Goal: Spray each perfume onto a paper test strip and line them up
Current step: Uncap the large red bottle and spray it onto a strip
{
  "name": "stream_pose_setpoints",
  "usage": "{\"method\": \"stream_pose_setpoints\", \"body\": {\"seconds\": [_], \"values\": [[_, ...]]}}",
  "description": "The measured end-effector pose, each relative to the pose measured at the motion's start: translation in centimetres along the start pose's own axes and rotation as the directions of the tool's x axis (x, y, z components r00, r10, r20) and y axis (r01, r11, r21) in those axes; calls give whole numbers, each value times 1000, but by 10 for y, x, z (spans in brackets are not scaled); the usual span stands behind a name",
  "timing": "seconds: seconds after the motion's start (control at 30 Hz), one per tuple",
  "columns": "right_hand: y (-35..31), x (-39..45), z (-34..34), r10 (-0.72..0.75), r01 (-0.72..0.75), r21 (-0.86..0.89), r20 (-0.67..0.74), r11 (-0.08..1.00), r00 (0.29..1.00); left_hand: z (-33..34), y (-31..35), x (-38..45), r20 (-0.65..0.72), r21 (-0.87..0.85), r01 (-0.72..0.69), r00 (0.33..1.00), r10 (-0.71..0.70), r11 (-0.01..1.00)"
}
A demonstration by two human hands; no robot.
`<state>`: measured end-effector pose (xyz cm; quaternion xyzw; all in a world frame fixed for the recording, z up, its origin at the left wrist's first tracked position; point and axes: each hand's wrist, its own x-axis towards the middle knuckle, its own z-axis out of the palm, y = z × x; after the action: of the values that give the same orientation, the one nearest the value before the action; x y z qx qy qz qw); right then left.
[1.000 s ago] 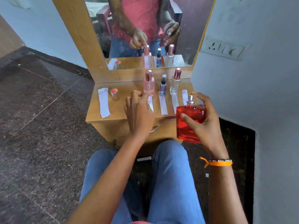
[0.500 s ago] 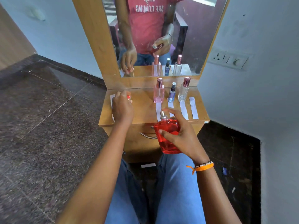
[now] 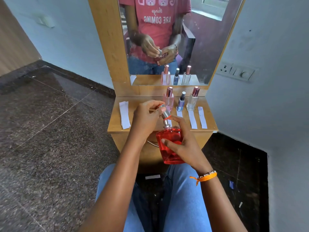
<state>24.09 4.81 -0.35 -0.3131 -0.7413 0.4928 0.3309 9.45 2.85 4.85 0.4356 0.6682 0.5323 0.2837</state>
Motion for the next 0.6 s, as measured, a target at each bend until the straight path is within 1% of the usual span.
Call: {"method": "stream_pose_setpoints", "body": {"seconds": [0.13,0.23,0.3,0.4,0.47,0.53,0.6], "values": [[1,-1,5,16,-16,23,3,1000,1000,-9,3,-2,31,21,-10,999,10,1000],[-1,-1,8,14,-14,20,2,1000,1000,-13,3,-3,22,75,-57,998,55,996],[-3,0,8,0,0,20,-7,1000,1000,-15,2,-5,50,106,-63,997,58,992],[-5,1,8,-53,53,0,5,999,999,-16,0,-10,130,56,-21,991,14,998],[-6,1,9,-68,68,8,14,998,998,-19,-1,-10,170,18,-24,985,21,1000],[-7,2,10,-87,87,42,-5,995,996,-22,-2,-12,258,-39,-13,966,23,999],[-11,6,10,-128,131,59,-53,990,990,-24,-4,-16,340,-115,43,940,-1,992]]}}
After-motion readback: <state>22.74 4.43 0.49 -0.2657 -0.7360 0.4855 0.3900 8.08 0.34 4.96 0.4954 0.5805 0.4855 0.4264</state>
